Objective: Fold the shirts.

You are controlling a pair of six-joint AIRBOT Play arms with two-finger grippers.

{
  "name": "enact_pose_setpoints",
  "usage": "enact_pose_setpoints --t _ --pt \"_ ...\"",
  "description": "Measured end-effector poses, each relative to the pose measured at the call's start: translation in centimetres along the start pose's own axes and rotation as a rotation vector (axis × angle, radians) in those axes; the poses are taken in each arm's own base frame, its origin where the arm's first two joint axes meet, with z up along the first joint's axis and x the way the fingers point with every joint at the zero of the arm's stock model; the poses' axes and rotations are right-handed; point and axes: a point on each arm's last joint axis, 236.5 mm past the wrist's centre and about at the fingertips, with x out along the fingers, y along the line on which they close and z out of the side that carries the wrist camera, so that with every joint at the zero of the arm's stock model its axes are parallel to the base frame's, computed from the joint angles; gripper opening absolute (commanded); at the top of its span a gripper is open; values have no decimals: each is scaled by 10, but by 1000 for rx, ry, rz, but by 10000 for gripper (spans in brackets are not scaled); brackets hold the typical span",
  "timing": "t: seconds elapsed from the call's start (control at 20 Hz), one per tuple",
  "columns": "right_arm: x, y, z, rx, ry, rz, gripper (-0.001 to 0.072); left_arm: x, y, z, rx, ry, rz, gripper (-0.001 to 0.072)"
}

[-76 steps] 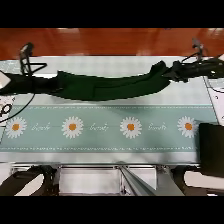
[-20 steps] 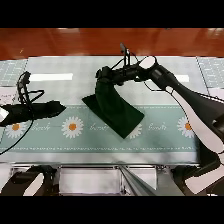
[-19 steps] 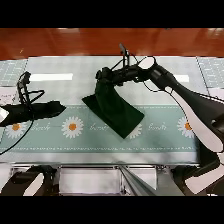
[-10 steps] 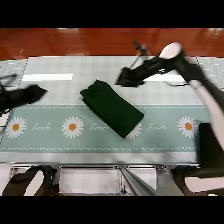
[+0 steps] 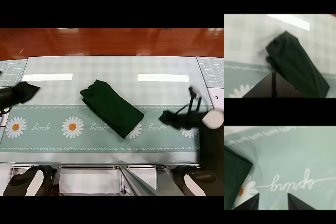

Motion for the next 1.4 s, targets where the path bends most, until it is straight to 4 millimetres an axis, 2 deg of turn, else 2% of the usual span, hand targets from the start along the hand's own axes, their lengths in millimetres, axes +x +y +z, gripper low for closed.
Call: enact_pose_setpoints --t 0.15,0.3,0.5,0.65,0.7,0.75,0.8,0.85,0.95,1.1,1.25,1.4 --pt "34 9 -25 130 35 141 413 22 -15 -39 11 95 -60 27" --pt "58 24 -31 222 87 243 412 37 -26 -66 15 146 -96 27" --pt "82 50 -32 287 198 350 412 46 -31 -78 13 167 -111 27" --pt "99 77 -40 260 288 395 409 49 -31 -81 12 169 -113 27" --pt "104 88 -42 240 305 405 338 50 -31 -81 11 171 -113 27" --pt "109 97 -41 214 308 408 125 50 -31 -82 12 172 -113 27" --pt "115 107 -38 176 298 407 24 50 -32 -82 11 172 -113 27" --pt "116 121 -32 140 284 424 23 50 -31 -82 12 173 -113 27" --pt "107 158 -12 67 248 489 23 51 -32 -82 12 172 -114 27" --pt "75 216 24 -95 186 578 23 51 -32 -82 12 171 -113 27" --pt "22 267 69 -273 86 618 22 51 -32 -81 12 166 -113 27" --pt "-38 292 117 -385 -30 618 22 51 -31 -80 11 162 -113 27"
